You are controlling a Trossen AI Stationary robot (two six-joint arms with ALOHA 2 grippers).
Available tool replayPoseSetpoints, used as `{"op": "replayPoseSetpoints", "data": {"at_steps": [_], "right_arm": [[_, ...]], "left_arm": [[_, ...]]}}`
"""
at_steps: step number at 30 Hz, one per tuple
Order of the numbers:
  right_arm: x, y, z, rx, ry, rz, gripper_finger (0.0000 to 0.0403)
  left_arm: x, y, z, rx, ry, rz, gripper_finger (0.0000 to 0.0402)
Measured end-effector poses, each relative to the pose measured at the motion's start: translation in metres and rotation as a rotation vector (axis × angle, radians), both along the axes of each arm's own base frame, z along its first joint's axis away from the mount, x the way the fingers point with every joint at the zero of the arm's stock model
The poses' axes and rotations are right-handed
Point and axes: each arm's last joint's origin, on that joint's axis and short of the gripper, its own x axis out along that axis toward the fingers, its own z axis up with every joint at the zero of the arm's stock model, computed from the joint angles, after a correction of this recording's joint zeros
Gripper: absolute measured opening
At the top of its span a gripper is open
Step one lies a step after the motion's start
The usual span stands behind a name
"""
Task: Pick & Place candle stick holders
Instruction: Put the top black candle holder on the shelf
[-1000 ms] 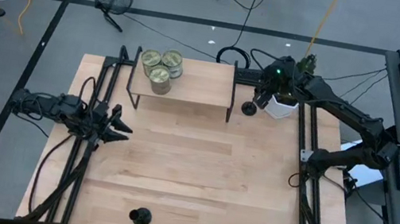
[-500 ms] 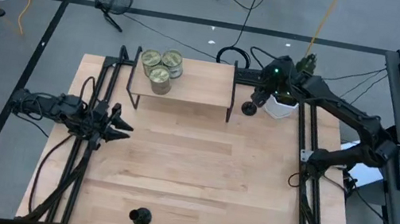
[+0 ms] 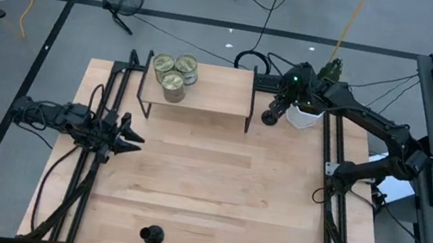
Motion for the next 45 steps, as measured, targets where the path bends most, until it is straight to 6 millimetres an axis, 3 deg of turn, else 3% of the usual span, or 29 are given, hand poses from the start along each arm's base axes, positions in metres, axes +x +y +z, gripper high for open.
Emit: {"op": "replayPoseSetpoints", "data": {"at_steps": [24, 45], "right_arm": [[0.001, -0.004, -0.012, 0.015, 0.086, -0.057, 0.0181], [0.002, -0.005, -0.023, 0.063, 0.038, -0.028, 0.0180]], "left_arm": [[0.000, 0.000, 0.000, 0.020, -0.005, -0.001, 0.0143], [0.000, 0.000, 0.000, 0.022, -0.004, -0.001, 0.0143]]}}
